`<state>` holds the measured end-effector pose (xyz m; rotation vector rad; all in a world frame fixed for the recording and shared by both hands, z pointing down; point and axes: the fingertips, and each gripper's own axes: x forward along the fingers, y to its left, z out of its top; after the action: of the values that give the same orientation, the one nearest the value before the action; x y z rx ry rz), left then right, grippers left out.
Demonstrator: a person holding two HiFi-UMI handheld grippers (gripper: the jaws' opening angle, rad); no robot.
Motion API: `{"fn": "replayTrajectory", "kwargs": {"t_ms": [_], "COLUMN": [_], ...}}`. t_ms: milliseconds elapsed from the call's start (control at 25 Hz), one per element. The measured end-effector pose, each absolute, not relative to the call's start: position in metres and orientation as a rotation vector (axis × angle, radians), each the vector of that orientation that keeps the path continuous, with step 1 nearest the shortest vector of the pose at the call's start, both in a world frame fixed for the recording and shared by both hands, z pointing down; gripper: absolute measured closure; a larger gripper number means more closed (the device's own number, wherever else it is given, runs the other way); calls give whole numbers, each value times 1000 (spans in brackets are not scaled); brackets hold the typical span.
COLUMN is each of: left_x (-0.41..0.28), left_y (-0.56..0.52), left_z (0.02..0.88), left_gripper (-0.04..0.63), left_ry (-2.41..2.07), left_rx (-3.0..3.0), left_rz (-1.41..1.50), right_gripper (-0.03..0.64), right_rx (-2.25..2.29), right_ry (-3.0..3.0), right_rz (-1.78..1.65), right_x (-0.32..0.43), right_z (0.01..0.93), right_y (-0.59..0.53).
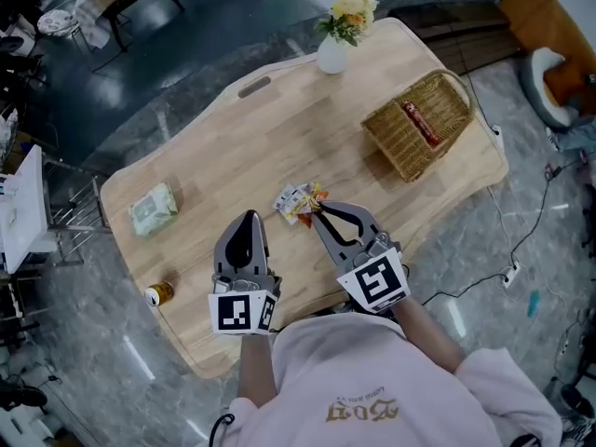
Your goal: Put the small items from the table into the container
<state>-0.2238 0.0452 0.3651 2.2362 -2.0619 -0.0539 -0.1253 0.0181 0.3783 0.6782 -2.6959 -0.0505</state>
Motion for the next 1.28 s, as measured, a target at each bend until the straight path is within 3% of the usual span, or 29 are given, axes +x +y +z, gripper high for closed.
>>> {"fn": "replayTrajectory", "kwargs": {"t_ms": [1280], "left_x": [-66], "left_y": [-70], "left_z": [311], "left_gripper": [591], "left_ry": [-1854], "left_rx": [2543], "left_rz": [8], "right_gripper": [568], "right_rx": [1086], "right_ry": [-2703], "right_rz": [-5], "right_x": [47], "right_z": [329], "right_y": [-88]}}
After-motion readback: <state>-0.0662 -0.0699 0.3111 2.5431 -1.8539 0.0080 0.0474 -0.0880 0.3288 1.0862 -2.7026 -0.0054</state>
